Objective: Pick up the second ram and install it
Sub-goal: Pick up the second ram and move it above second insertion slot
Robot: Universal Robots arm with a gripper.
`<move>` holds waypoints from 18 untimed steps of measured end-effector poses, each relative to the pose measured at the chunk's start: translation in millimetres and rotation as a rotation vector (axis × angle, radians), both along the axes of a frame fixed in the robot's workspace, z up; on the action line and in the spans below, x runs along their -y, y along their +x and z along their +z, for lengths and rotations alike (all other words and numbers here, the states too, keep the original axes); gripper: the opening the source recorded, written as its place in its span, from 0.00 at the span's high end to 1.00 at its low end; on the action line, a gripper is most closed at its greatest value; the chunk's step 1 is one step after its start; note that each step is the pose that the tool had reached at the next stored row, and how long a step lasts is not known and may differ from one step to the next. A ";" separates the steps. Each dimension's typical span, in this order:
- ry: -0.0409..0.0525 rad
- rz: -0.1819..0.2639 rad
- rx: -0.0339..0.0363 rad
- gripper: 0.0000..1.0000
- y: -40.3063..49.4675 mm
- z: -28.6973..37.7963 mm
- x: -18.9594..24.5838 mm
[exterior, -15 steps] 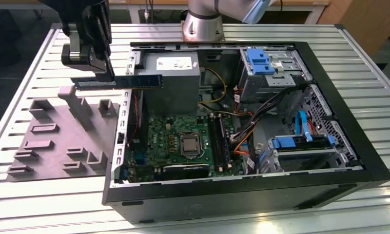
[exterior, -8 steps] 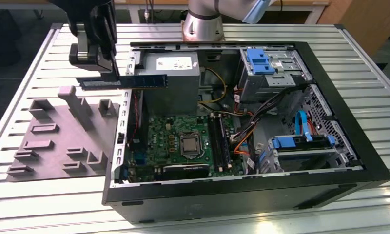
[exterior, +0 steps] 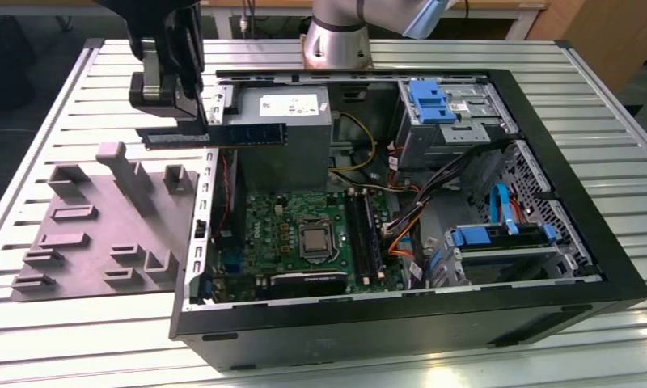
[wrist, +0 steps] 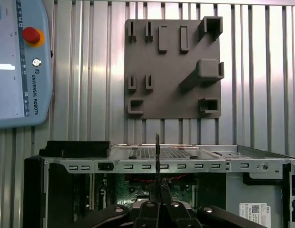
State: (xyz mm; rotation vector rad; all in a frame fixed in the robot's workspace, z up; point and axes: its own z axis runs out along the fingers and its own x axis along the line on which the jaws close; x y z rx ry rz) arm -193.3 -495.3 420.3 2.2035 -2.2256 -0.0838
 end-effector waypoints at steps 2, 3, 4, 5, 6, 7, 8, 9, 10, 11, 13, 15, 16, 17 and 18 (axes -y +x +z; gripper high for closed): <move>0.0000 0.000 0.0000 0.89 1.9 0.0 0.0; 0.0000 0.000 0.0000 0.89 2.8 0.0 0.0; 0.0000 0.000 0.0000 0.89 3.7 0.0 0.0; -0.0001 0.000 0.0000 0.89 4.6 0.0 0.0; 0.0000 0.000 0.0000 0.89 5.4 0.0 0.0; 0.0000 0.000 0.0000 0.89 6.3 0.0 0.0; 0.0000 0.000 0.0000 0.89 7.2 0.0 0.0; 0.0000 0.000 0.0000 0.89 8.2 0.0 0.0; 0.0001 0.000 0.0000 0.89 9.1 0.0 0.0; 0.0000 0.000 0.0000 0.89 10.0 0.0 0.0; 0.0000 0.000 0.0000 0.89 11.7 0.0 0.0; 0.0000 0.000 0.0000 0.89 13.2 0.0 0.0; 0.0000 0.000 0.0001 0.89 14.0 0.0 0.0; 0.0000 0.000 0.0000 0.89 14.9 0.0 0.0; 0.0000 0.000 0.0000 0.89 15.7 0.0 0.0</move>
